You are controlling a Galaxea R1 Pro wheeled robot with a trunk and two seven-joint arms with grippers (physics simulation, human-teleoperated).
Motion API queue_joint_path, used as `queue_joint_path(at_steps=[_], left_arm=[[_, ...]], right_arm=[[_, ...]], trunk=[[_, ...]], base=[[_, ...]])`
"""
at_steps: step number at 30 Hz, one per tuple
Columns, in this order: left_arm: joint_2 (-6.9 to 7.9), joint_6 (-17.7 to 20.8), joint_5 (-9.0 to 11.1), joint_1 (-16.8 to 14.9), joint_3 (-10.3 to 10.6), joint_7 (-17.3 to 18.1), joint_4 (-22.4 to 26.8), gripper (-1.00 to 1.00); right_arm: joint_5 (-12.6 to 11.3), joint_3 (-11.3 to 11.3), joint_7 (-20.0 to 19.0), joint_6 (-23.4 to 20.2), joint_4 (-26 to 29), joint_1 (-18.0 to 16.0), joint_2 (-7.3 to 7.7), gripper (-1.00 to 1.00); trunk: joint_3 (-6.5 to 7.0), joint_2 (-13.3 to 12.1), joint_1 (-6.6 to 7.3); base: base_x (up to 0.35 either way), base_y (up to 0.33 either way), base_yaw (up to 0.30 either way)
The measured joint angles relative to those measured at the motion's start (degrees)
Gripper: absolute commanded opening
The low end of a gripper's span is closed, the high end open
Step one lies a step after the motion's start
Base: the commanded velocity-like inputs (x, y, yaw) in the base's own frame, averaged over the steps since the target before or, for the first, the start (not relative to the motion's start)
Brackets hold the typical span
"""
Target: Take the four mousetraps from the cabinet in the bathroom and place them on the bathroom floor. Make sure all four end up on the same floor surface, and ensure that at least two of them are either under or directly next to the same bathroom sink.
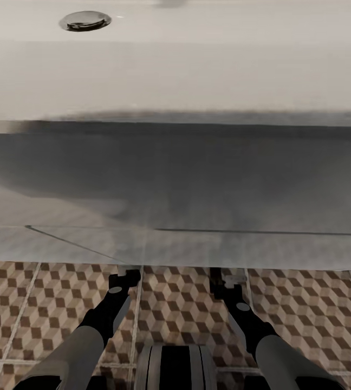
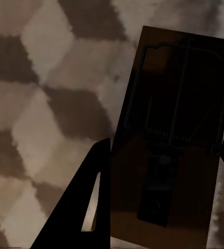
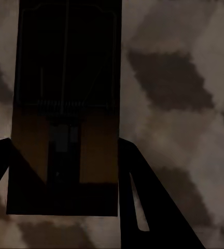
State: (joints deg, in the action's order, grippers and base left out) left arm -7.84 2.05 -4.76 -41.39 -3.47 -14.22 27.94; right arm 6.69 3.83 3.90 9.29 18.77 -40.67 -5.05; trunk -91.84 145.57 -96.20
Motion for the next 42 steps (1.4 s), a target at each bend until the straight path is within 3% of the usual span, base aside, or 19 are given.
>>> queue_joint_path(at_steps=[2, 42], left_arm=[[0.00, 0.0, 0.0, 0.0, 0.0, 0.0, 0.0, -1.00], [0.11, -0.1, 0.0, 0.0, -0.3, 0.0, 0.3, -1.00]], right_arm=[[0.0, 0.0, 0.0, 0.0, 0.0, 0.0, 0.00, -1.00], [0.0, 0.1, 0.0, -0.1, 0.1, -0.1, 0.09, -1.00]], trunk=[[-0.44, 0.0, -0.05], [-0.45, 0.0, -0.05]], base=[[0.000, 0.000, 0.000], [0.000, 0.000, 0.000]])
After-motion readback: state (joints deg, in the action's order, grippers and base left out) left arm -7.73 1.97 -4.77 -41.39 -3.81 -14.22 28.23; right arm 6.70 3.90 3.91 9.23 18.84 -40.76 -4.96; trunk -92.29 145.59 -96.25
